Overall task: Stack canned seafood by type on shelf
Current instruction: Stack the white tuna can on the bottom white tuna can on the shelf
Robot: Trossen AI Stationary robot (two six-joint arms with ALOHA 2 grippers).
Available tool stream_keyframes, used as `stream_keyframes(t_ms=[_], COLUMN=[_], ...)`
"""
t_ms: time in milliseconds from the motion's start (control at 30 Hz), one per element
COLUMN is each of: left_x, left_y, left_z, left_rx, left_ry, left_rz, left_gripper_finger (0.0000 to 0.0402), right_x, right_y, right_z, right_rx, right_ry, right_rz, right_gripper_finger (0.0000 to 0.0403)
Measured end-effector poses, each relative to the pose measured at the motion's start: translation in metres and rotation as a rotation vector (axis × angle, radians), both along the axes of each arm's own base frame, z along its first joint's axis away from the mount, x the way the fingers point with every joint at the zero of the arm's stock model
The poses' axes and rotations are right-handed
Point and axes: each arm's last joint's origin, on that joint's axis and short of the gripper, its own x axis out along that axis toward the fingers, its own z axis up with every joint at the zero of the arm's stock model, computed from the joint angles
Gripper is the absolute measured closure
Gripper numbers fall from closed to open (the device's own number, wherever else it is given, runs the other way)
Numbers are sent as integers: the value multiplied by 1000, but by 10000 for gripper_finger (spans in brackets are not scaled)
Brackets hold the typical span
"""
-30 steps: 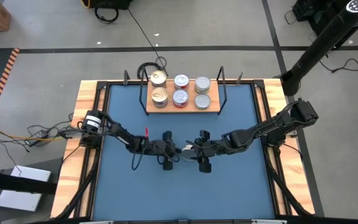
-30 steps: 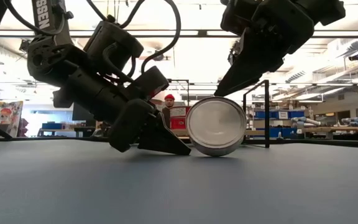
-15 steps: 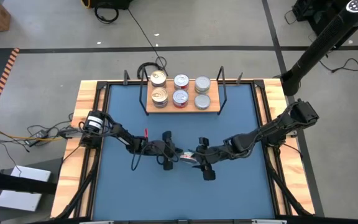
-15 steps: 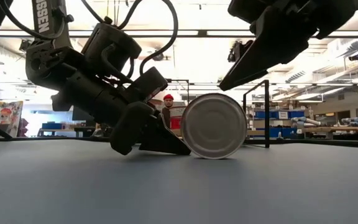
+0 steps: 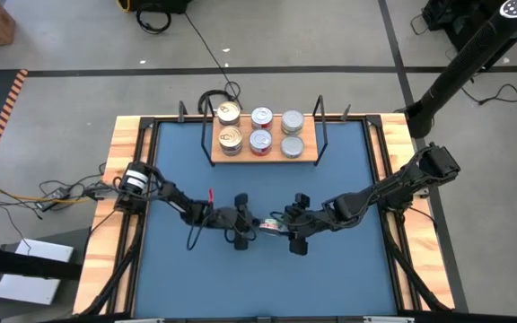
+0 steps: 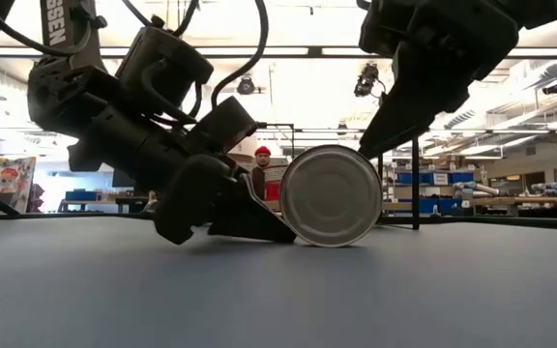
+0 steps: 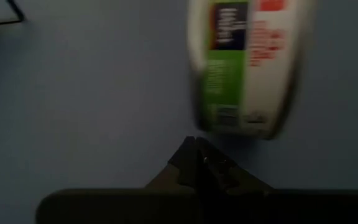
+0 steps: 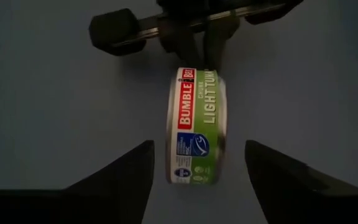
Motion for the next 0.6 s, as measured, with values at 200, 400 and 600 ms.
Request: stream_keyframes(t_ms=[200, 400, 600], left_x=[-1, -1, -1], left_y=[-5, -5, -5], left_z=[0, 0, 0], left_rx=[-2, -2, -1], left_ry=[4, 3, 7], left_rz=[-20, -20, -18], left_gripper_finger=[398, 398, 398], right_x=[1, 2, 3], right_y=[0, 0, 0], right_z=[0, 1, 3], right_rx=[-1, 16, 12], right_ry=[-6, -21, -38], right_rz=[8, -2, 7], right_gripper_finger=[128, 130, 143])
